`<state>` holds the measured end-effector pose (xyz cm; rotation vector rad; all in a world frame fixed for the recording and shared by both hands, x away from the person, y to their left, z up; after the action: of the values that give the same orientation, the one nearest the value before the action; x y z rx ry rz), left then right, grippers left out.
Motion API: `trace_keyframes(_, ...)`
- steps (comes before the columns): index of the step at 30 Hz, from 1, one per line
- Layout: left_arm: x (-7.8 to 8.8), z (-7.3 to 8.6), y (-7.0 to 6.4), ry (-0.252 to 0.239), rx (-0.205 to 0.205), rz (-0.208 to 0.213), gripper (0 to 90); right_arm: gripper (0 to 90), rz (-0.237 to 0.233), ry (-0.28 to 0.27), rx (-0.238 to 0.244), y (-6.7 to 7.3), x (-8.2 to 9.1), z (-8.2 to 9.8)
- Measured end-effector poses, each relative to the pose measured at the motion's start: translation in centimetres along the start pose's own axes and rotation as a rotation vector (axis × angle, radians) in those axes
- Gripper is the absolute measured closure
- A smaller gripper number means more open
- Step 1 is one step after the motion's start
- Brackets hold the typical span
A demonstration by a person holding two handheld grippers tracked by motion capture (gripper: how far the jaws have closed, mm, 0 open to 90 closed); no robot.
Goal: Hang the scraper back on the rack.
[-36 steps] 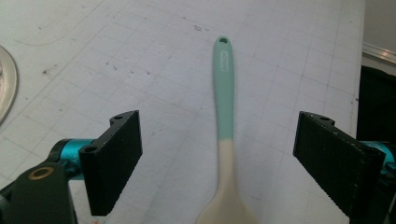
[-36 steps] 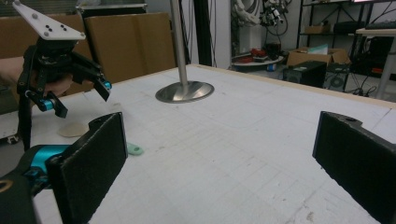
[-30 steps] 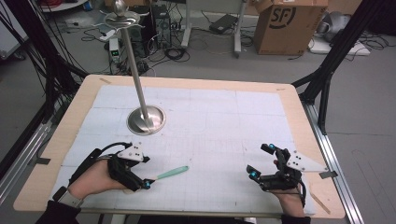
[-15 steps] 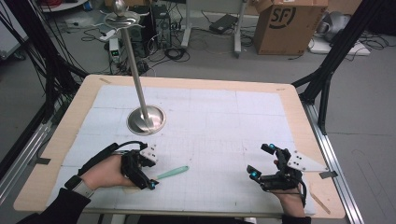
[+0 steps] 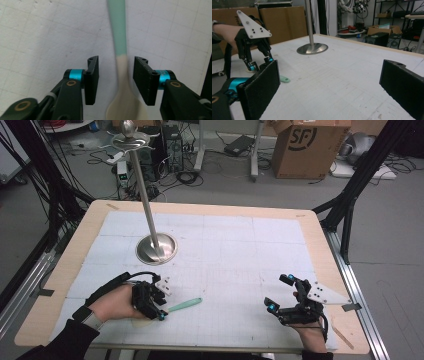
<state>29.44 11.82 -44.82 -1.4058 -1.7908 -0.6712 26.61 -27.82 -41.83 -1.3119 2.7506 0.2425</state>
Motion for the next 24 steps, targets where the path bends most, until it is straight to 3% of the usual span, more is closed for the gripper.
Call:
trace_keyframes(7, -0.3, -0.6, -0.4, 0.08, -0.002, -0.016, 68.1, 2.0, 0.0, 0.0, 0.002, 0.0, 0.0, 0.0)
trace_keyframes(15, -0.8, -1.5, -0.6, 0.168, 0.004, -0.027, 70.8, 2.0, 0.003, 0.0, 0.003, 0.0, 0.0, 0.1)
trace_keyframes(16, -0.9, -1.6, -0.6, 0.177, -0.002, -0.022, 76.6, 2.0, 0.002, 0.001, 0.005, 0.0, 0.1, 0.1)
trace_keyframes(19, -0.9, -1.7, -0.8, 0.189, 0.001, -0.026, 78.8, 2.0, 0.004, -0.005, 0.008, -0.1, 0.1, 0.0)
trace_keyframes(24, -0.7, -1.3, -0.7, 0.151, 0.021, -0.026, 80.3, 2.0, 0.001, 0.0, 0.002, 0.0, 0.1, 0.0)
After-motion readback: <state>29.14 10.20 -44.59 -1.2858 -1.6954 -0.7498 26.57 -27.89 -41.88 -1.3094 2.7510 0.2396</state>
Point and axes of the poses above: each handheld gripper's, and its own axes: x roughly backward along the jaws, z roughly out of its underside, y roughly to its left, the point moved 4 cm from there along -x, roughly forward along the jaws, and after that the axes turned 15 degrees about -y, right-handed, at the moved point
